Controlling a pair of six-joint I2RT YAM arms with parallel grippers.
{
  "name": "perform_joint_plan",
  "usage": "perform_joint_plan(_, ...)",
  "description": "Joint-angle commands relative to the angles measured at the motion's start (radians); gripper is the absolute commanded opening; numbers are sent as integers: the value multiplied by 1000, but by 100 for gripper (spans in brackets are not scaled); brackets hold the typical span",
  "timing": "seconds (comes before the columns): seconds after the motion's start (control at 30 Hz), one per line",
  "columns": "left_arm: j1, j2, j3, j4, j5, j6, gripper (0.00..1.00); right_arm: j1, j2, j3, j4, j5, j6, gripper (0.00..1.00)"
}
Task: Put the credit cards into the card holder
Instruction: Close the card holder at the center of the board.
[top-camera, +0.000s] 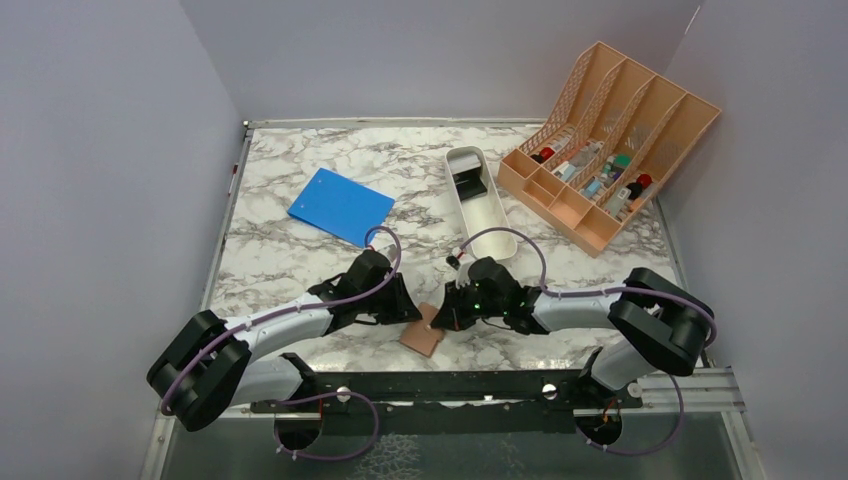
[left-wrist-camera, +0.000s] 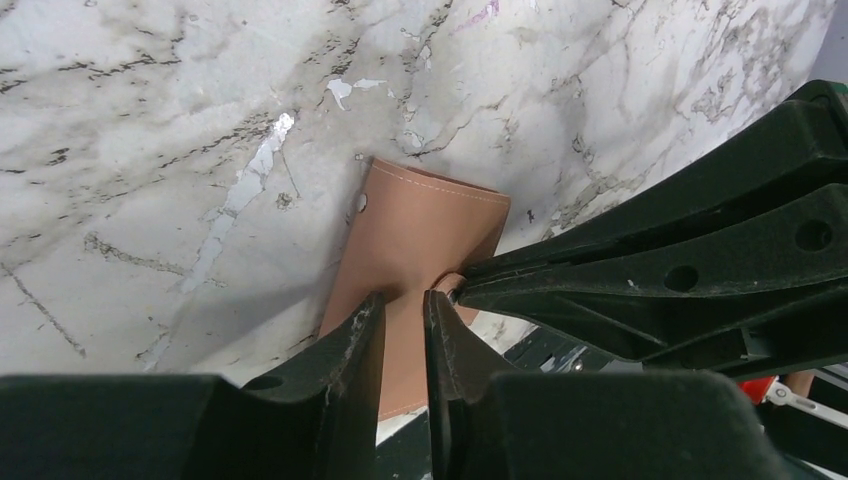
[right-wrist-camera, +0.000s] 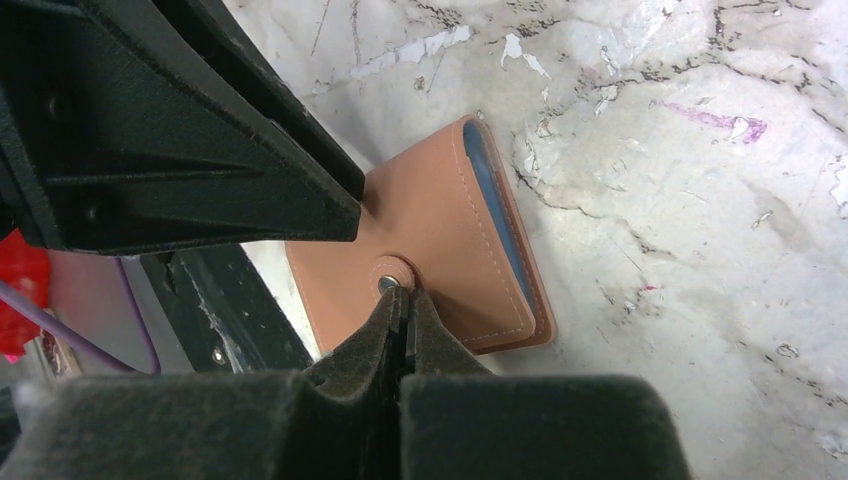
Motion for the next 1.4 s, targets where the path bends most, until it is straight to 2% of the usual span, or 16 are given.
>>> perform_joint_plan(0.0,-10,-10,-16,21,25,-7,25,0,33,16,-20,-16,-6,1)
perform_joint_plan(0.47,-24,-37,-63,26,14,-27,29,-2,46,36,-35,-113,-29,1)
perform_joint_plan(0.97,-31,-59,-91,31,6,-46,27,-3,93,68,-113,-159,-68,1)
perform_joint_plan(1.1,-35,-79,-95,31,15,-58,22,-3,109,70,-128,-164,-79,1)
perform_joint_plan(1.37,-46,-101,-115,38,45,-84,21,-3,83,72,-156,-158,-93,3)
